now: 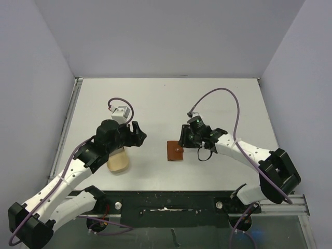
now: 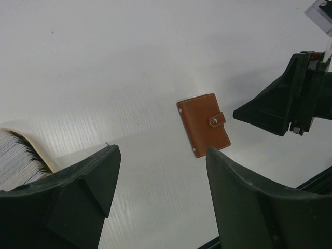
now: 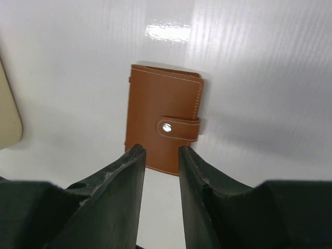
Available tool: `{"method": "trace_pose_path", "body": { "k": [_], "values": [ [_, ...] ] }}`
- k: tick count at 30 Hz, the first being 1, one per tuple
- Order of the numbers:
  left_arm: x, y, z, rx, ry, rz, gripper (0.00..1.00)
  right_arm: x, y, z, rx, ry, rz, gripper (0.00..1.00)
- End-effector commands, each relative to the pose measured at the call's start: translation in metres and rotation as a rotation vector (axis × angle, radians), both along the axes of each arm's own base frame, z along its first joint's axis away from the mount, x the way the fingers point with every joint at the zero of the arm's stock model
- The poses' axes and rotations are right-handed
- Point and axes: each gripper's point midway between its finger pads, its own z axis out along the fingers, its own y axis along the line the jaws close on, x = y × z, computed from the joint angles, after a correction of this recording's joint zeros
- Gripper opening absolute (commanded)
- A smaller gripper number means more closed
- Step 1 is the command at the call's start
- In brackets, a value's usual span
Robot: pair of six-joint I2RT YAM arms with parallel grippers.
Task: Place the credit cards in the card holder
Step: Turn over the card holder at the center of the board, then open the card holder at the center of the board.
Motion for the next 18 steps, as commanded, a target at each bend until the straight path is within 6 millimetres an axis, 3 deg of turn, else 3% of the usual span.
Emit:
{"method": "trace_pose_path", "body": {
  "k": [1, 8, 18],
  "values": [
    [0.006, 0.002, 0.036, -0.032, -0.138, 0.001, 0.66, 0.005, 0.014, 0.004, -0.072, 0.012, -0.028, 0.33],
    [-0.003, 0.010, 0.032, -0.001, -0.164, -0.013, 0.68, 0.013, 0.029, -0.007, -0.168, 0.064, -0.088, 0.36],
    [-0.007, 0.015, 0.029, 0.012, -0.161, -0.012, 0.78, 0.015, 0.032, -0.032, -0.298, 0.110, -0.096, 0.36]
  ]
}}
